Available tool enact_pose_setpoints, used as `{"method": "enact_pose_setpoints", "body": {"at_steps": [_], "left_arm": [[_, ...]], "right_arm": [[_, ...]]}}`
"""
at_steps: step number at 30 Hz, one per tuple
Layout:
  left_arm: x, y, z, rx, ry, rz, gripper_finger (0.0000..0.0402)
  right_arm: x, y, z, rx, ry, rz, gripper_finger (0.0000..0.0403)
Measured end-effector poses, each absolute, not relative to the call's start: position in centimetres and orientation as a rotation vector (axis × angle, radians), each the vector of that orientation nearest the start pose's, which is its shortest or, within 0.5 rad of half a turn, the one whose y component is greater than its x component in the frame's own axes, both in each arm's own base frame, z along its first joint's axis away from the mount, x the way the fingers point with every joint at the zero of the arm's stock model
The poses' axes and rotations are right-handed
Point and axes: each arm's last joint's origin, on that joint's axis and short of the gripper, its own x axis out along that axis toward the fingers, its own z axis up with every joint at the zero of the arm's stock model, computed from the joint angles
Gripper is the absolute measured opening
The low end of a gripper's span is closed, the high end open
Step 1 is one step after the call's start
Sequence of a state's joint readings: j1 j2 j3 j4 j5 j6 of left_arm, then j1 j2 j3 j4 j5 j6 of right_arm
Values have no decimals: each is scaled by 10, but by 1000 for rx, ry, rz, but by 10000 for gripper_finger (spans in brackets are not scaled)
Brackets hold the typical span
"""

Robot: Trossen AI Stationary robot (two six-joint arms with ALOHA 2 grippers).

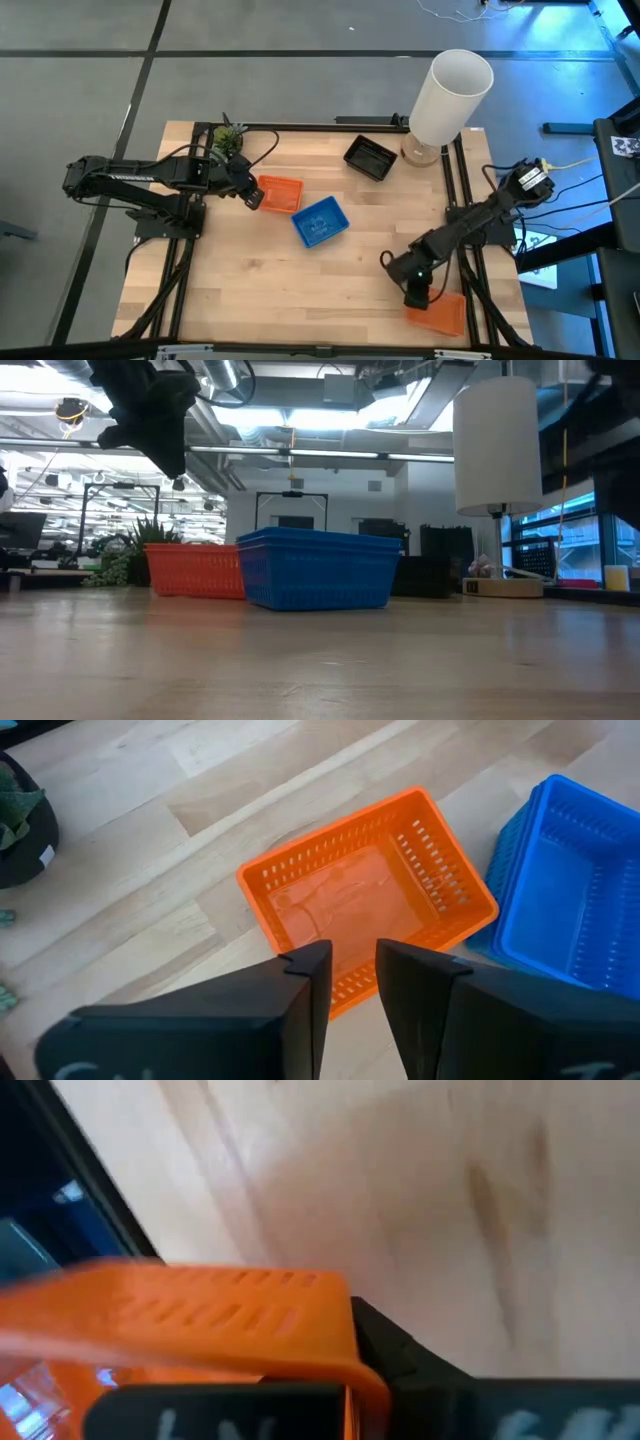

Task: Stack baskets by color
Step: Stack the bottom orange bin on the top orange bins

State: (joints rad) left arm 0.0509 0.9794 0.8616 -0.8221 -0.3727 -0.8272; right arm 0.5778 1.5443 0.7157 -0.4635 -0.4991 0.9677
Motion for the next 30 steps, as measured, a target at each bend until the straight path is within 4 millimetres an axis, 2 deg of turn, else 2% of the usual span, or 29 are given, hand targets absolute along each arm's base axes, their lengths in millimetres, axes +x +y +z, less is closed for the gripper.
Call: {"method": "enact_pose_setpoints", "body": {"at_steps": [4,8,11,14,18,22,27,30], "left_arm": [[178,19,277,-586,719,733,73],[179,18,277,-578,743,691,71],[179,18,277,-581,747,684,74],[178,18,276,-588,757,694,73],[177,18,273,-597,782,719,71],[177,19,273,-609,766,749,74],[174,21,268,-647,728,873,71],[174,21,249,-654,770,924,74]], "right_arm": [[216,136,161,605,1660,233,2],[230,119,192,481,1678,183,1],[239,101,218,406,1679,81,1],[250,78,246,360,1630,-93,1],[270,47,282,327,1437,-259,0],[295,14,321,256,1160,-328,0],[323,-24,367,130,796,-326,0],[334,-42,382,49,643,-299,0]]}}
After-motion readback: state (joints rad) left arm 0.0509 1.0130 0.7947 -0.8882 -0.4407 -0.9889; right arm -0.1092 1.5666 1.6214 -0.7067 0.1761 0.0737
